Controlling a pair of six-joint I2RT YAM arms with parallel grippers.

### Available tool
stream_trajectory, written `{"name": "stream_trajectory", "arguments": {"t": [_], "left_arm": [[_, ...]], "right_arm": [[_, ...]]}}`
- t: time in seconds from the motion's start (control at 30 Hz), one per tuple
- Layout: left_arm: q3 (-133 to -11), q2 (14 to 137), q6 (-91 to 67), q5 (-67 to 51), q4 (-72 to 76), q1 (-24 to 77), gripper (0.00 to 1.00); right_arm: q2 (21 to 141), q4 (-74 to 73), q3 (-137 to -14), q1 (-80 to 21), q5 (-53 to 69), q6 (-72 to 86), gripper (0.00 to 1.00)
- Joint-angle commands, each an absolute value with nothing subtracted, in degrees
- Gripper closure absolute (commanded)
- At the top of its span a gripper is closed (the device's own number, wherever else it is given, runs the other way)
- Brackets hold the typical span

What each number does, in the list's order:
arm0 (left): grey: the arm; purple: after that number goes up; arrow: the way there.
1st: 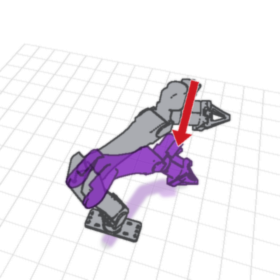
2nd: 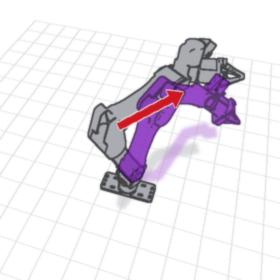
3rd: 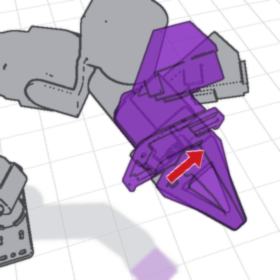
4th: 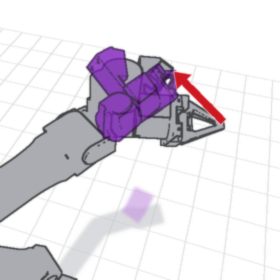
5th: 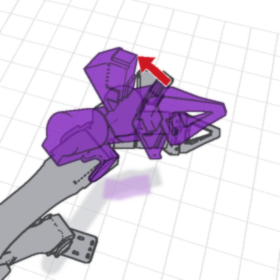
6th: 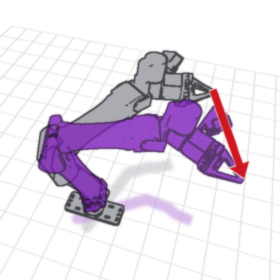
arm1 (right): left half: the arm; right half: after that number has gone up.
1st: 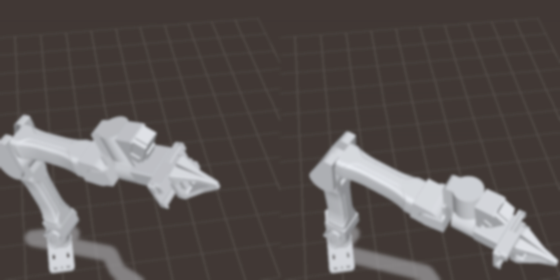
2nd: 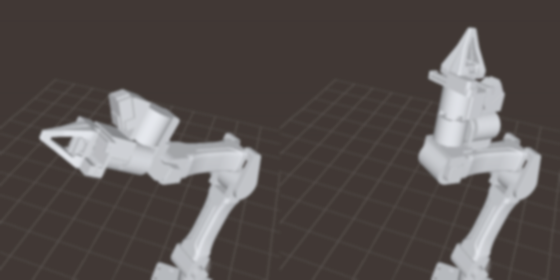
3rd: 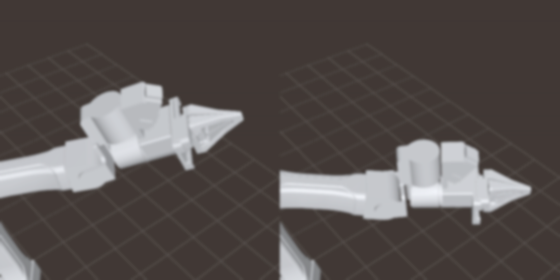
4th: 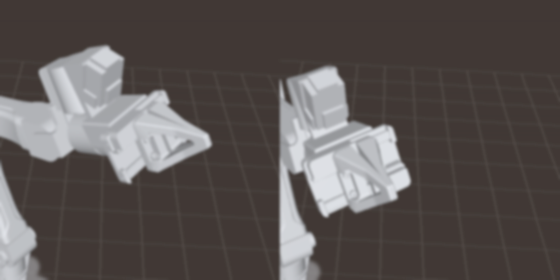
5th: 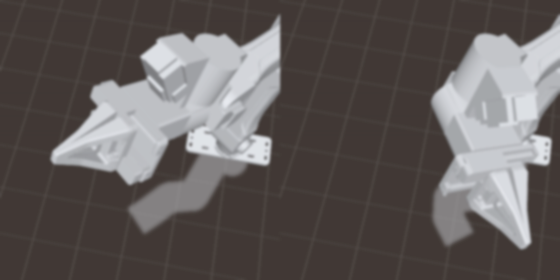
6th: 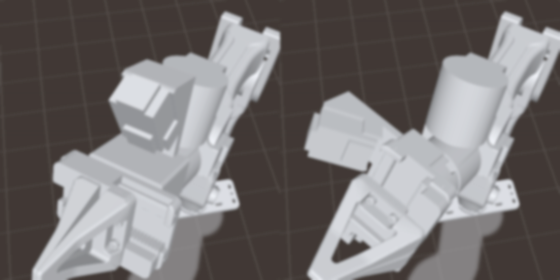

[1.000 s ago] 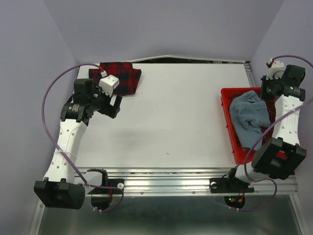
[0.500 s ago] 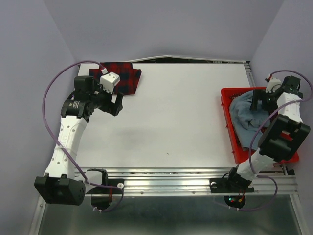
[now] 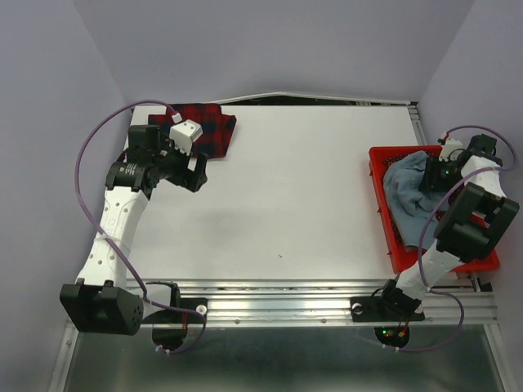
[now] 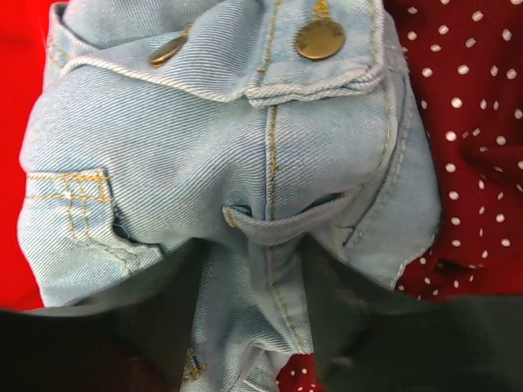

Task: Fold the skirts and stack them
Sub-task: Grab the skirt from the pile

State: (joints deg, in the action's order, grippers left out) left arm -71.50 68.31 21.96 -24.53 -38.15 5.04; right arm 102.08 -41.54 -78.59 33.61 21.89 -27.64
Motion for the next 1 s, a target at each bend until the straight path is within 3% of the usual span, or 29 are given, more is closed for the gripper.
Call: {"name": "stream_trajectory", "arguments": {"t": [0.0, 0.17, 0.4, 0.63, 0.83, 0.97], "left_arm": [[-72.69, 68.11, 21.71, -25.93, -35.68, 5.01, 0.01], [-73.39, 68.73, 21.80, -26.02, -35.86, 5.01, 0.01], [-75.32, 69.43, 21.36, -26.45, -36.21, 5.01, 0.01], [-78.83, 69.87, 18.81, -29.88, -36.04, 5.01, 0.01], [-81.65, 70.49, 16.70, -30.85, -36.12, 4.92, 0.01], [-83.93, 71.10, 13.55, -31.55, -35.42, 4.66, 0.01]], "right_arm": [[102.22, -40.51, -78.75, 33.22, 24.87, -28.74, 0.63], [104.06, -41.13, -79.98, 33.22, 25.14, -28.13, 0.99], [97.13, -46.04, -83.05, 33.22, 32.86, -26.55, 0.99], [88.60, -51.24, -101.05, 33.22, 50.41, -16.36, 0.99], [86.84, -40.27, -108.62, 30.94, 60.90, 2.34, 0.99], [88.32, -27.28, -112.66, 24.11, 64.34, 16.31, 0.99]]}}
